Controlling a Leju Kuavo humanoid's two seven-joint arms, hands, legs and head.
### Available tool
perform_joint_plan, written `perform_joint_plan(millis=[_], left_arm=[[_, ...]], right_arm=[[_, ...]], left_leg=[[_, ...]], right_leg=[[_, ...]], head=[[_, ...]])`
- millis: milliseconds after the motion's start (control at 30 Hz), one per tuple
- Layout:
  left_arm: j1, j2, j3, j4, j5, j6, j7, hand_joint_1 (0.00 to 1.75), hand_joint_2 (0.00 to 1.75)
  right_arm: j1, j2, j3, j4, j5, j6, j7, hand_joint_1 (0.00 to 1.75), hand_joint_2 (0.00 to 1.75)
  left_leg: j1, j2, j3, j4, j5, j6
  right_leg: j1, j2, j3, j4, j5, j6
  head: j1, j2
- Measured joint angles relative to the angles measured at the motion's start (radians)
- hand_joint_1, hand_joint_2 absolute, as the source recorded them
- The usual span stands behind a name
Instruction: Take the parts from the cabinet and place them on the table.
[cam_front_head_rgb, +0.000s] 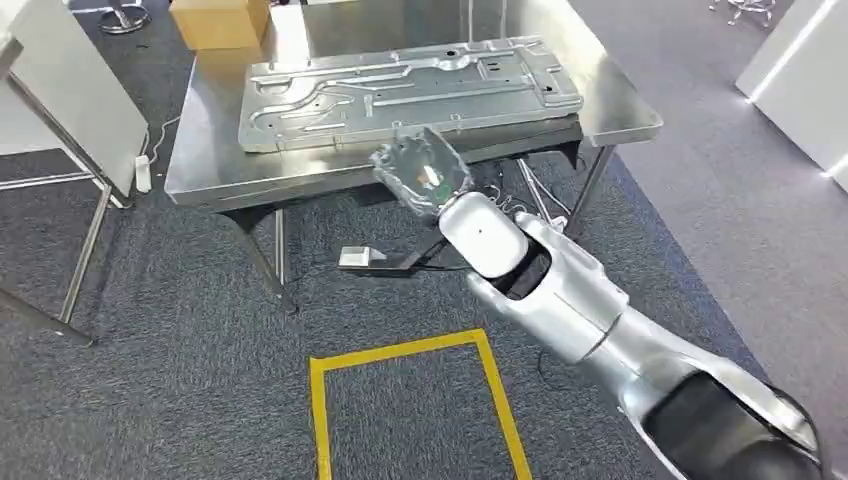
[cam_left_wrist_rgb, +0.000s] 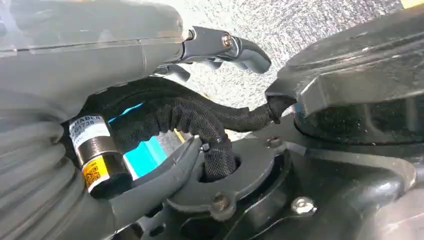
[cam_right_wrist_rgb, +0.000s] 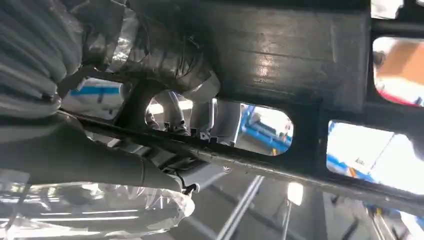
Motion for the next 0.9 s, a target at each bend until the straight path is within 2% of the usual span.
perform_joint_plan(millis=[33,67,100,133,167,200,233,267,300,367,433,467,500,567,600,633,700,733,767,800,833,867,900], left_arm=[[-0.001,0.0,0.0,0.01,0.004,-0.007,0.001,0.0,1.75],[-0.001,0.0,0.0,0.017,0.006,-0.016,0.001,0.0,1.75],[-0.002,0.0,0.0,0.026,0.008,-0.027,0.001,0.0,1.75],[-0.002,0.0,0.0,0.041,0.01,-0.04,0.0,0.0,1.75],[-0.002,-0.001,0.0,0.057,0.011,-0.052,0.0,0.0,1.75],[-0.002,-0.001,0.0,0.072,0.014,-0.058,0.0,0.0,1.75],[-0.003,-0.003,-0.001,0.083,0.015,-0.064,-0.001,0.0,1.75],[-0.006,-0.012,-0.002,0.091,0.015,-0.067,-0.001,0.0,1.75],[-0.01,-0.011,-0.002,0.099,0.015,-0.068,-0.002,0.0,1.75],[-0.009,-0.015,-0.002,0.113,0.013,-0.064,-0.003,0.0,1.75],[-0.006,-0.017,-0.002,0.116,0.003,-0.052,-0.001,0.0,1.75],[-0.006,-0.018,-0.002,0.116,-0.006,-0.044,0.001,0.0,1.75],[-0.006,-0.018,-0.002,0.116,-0.015,-0.038,0.003,0.0,1.75],[-0.006,-0.018,-0.002,0.116,-0.033,-0.021,0.009,0.0,1.75],[-0.005,-0.019,-0.002,0.115,-0.045,-0.009,0.014,0.0,1.75],[-0.004,-0.021,-0.002,0.109,-0.058,0.005,0.018,0.0,1.75],[-0.003,-0.021,-0.002,0.096,-0.077,0.034,0.024,0.0,1.75],[-0.002,-0.021,-0.002,0.087,-0.084,0.045,0.026,0.0,1.75],[0.001,-0.024,-0.002,0.076,-0.09,0.052,0.027,0.0,1.75],[0.002,-0.031,-0.002,0.068,-0.093,0.056,0.03,0.0,1.75],[0.004,-0.027,-0.002,0.063,-0.097,0.063,0.034,0.0,1.75],[0.005,-0.027,-0.002,0.057,-0.098,0.066,0.035,0.0,1.75],[0.006,-0.027,-0.002,0.051,-0.099,0.068,0.035,0.0,1.75]], right_arm=[[-0.003,0.021,0.002,0.003,0.004,0.001,0.001,1.75,1.75],[-0.003,0.033,0.005,0.005,0.008,0.003,0.004,1.75,1.75],[-0.003,0.047,0.011,0.008,0.012,0.007,0.006,1.75,1.75],[-0.003,0.064,0.018,0.014,0.017,0.013,0.01,1.75,1.75],[-0.003,0.081,0.02,0.018,0.021,0.017,0.011,1.75,1.75],[-0.005,0.097,0.021,0.021,0.023,0.019,0.013,1.75,1.75],[-0.008,0.112,0.023,0.023,0.024,0.019,0.013,1.75,1.75],[-0.012,0.119,0.024,0.025,0.024,0.02,0.014,1.75,1.75],[-0.016,0.123,0.026,0.026,0.024,0.021,0.016,1.75,1.75],[-0.015,0.122,0.026,0.029,0.024,0.02,0.018,1.75,1.75],[-0.018,0.11,0.025,0.03,0.021,0.019,0.019,1.75,1.75],[-0.019,0.098,0.021,0.029,0.019,0.016,0.02,1.75,1.75],[-0.021,0.081,0.015,0.029,0.019,0.012,0.021,1.75,1.75],[-0.02,0.046,-0.003,0.029,0.012,0.002,0.021,1.75,1.75],[-0.02,0.027,-0.013,0.028,0.005,-0.002,0.018,1.75,1.75],[-0.021,-0.006,-0.031,0.027,-0.005,-0.004,0.015,1.75,1.75],[-0.021,-0.053,-0.074,0.017,-0.02,-0.01,0.004,1.75,1.75],[-0.023,-0.076,-0.098,0.011,-0.026,-0.015,0.0,1.75,1.75],[-0.027,-0.106,-0.122,0.007,-0.034,-0.021,-0.007,1.75,1.75],[-0.029,-0.125,-0.136,0.003,-0.042,-0.031,-0.015,1.75,1.75],[-0.031,-0.151,-0.149,-0.003,-0.048,-0.034,-0.023,1.75,1.75],[-0.03,-0.169,-0.159,-0.007,-0.054,-0.035,-0.029,1.75,1.75],[-0.028,-0.185,-0.167,-0.01,-0.057,-0.036,-0.034,1.75,1.75]], left_leg=[[0.007,0.0,-0.047,0.077,-0.024,-0.009],[0.014,0.001,-0.089,0.139,-0.033,-0.018],[0.02,0.001,-0.114,0.164,-0.024,-0.025],[0.026,0.005,-0.118,0.145,0.007,-0.033],[0.032,0.009,-0.102,0.091,0.055,-0.041],[0.039,0.012,-0.071,0.007,0.112,-0.049],[0.045,0.017,-0.041,-0.077,0.152,-0.058],[0.033,0.016,-0.031,-0.078,0.126,-0.063],[0.032,0.013,-0.027,-0.088,0.121,-0.039],[0.031,0.01,-0.031,-0.082,0.114,-0.022],[0.032,0.008,-0.021,-0.086,0.11,-0.002],[0.03,0.007,-0.016,-0.086,0.106,0.005],[0.027,0.007,-0.013,-0.086,0.102,0.012],[0.021,0.007,-0.008,-0.086,0.096,0.022],[0.017,0.006,-0.004,-0.086,0.092,0.027],[0.012,0.002,0.002,-0.086,0.088,0.032],[0.003,-0.006,0.017,-0.086,0.079,0.037],[-0.003,-0.01,0.026,-0.086,0.074,0.037],[-0.004,-0.011,0.032,-0.087,0.067,0.039],[-0.012,-0.009,0.03,-0.085,0.063,0.033],[-0.001,-0.011,0.028,-0.088,0.062,0.03],[0.0,-0.008,0.031,-0.088,0.061,0.025],[0.001,-0.006,0.035,-0.094,0.06,0.022]], right_leg=[[-0.002,0.001,0.005,0.0,-0.004,0.002],[-0.002,0.0,0.012,0.0,-0.011,0.003],[-0.004,-0.001,0.019,0.001,-0.019,0.007],[-0.008,-0.002,0.027,0.005,-0.027,0.012],[-0.013,-0.002,0.033,0.009,-0.036,0.018],[-0.018,-0.002,0.04,0.017,-0.046,0.025],[-0.023,-0.002,0.045,0.027,-0.059,0.034],[-0.017,-0.001,0.041,0.031,-0.067,0.045],[-0.016,0.0,0.038,0.036,-0.07,0.052],[-0.012,-0.004,0.045,0.027,-0.072,0.058],[-0.02,-0.004,0.05,0.034,-0.086,0.072],[-0.02,-0.003,0.035,0.074,-0.102,0.071],[-0.018,-0.002,-0.003,0.14,-0.129,0.07],[-0.011,-0.002,-0.103,0.3,-0.18,0.066],[-0.008,-0.001,-0.14,0.348,-0.183,0.062],[-0.005,-0.001,-0.156,0.349,-0.156,0.056],[0.006,0.0,-0.125,0.239,-0.063,0.037],[0.013,0.001,-0.094,0.157,-0.013,0.022],[0.027,0.0,-0.067,0.074,0.018,-0.003],[0.027,-0.003,-0.058,0.066,0.01,-0.012],[0.029,-0.003,-0.051,0.054,0.009,-0.004],[0.035,0.001,-0.051,0.047,0.01,-0.004],[0.034,0.002,-0.049,0.046,0.008,-0.006]], head=[[-0.001,0.0],[0.0,0.0],[0.0,0.0],[0.0,0.0],[0.0,0.0],[0.0,0.0],[0.0,0.0],[-0.004,0.0],[-0.008,0.0],[-0.006,0.0],[-0.006,0.0],[-0.006,0.0],[-0.006,0.0],[-0.006,0.0],[-0.006,0.0],[-0.006,0.0],[-0.006,0.0],[-0.006,0.0],[-0.006,0.0],[-0.01,0.0],[-0.007,0.0],[-0.006,0.0],[-0.006,0.0]])
